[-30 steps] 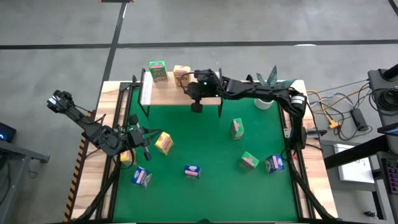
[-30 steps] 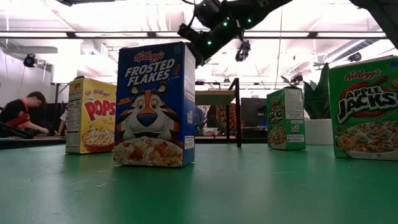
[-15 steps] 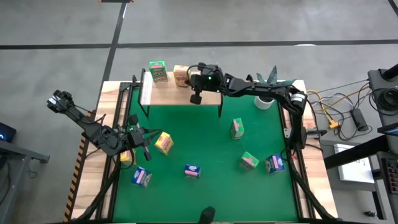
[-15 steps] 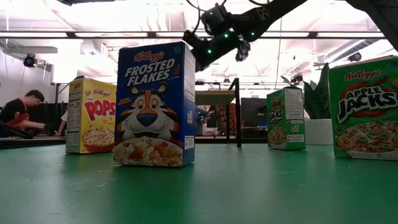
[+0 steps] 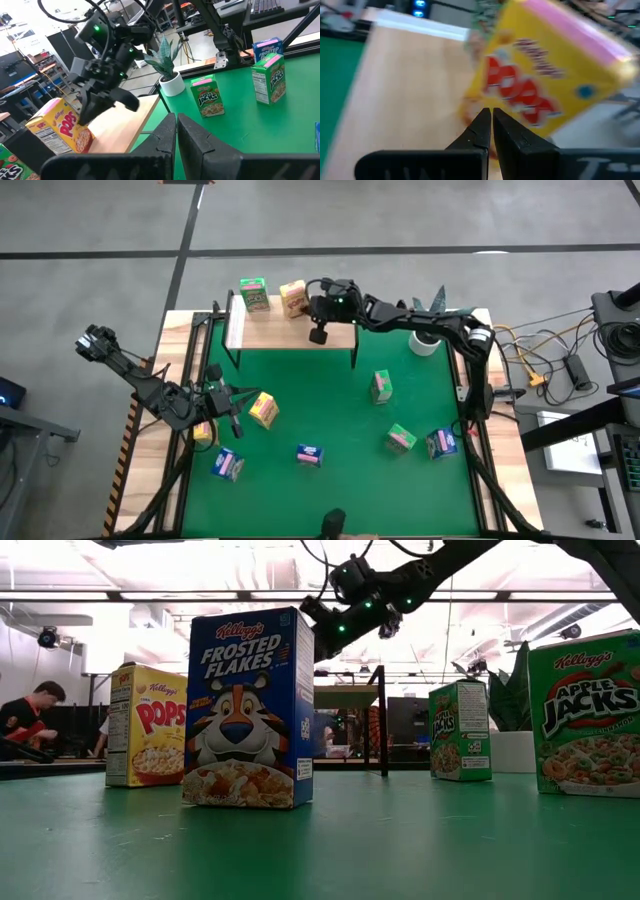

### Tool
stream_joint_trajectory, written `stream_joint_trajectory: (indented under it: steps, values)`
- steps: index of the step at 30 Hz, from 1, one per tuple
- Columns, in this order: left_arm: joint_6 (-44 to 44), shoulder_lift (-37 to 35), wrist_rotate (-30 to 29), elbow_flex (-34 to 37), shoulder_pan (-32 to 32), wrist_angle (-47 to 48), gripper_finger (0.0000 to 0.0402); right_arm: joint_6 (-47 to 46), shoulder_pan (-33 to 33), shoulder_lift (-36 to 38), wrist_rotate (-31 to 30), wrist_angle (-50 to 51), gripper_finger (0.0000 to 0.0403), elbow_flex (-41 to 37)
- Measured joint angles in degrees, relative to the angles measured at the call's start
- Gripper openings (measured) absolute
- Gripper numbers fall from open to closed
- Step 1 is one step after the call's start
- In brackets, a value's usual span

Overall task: Stack cereal on shelf
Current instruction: Put the right yellow cereal box on the shelf

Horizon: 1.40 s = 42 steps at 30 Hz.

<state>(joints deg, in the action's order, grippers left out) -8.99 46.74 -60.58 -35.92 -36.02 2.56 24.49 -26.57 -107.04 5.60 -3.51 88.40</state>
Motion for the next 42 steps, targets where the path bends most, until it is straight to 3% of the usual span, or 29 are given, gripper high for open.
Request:
stream_joint_trajectory:
  steps: [9,18,29,42]
  values:
    - [-0.01,0.0,0.0,0.02,-0.01,0.01,0.0,0.17,4.11,0.0,0.35,-0.15,0.0009,-0.77]
    - [-1.14,0.0,-0.02,0.02,0.02,-0.48,0.0,1.69,10.72,-0.02,-11.5,4.76,0.0009,8.36]
    - [-2.61,0.0,-0.05,0.04,0.02,-1.82,0.0,1.09,10.3,-0.95,-9.44,11.68,0.0009,20.02]
    - [-3.41,0.0,-0.04,0.04,-0.01,-2.72,0.0,8.48,7.68,-12.04,-7.13,23.94,0.0009,35.95]
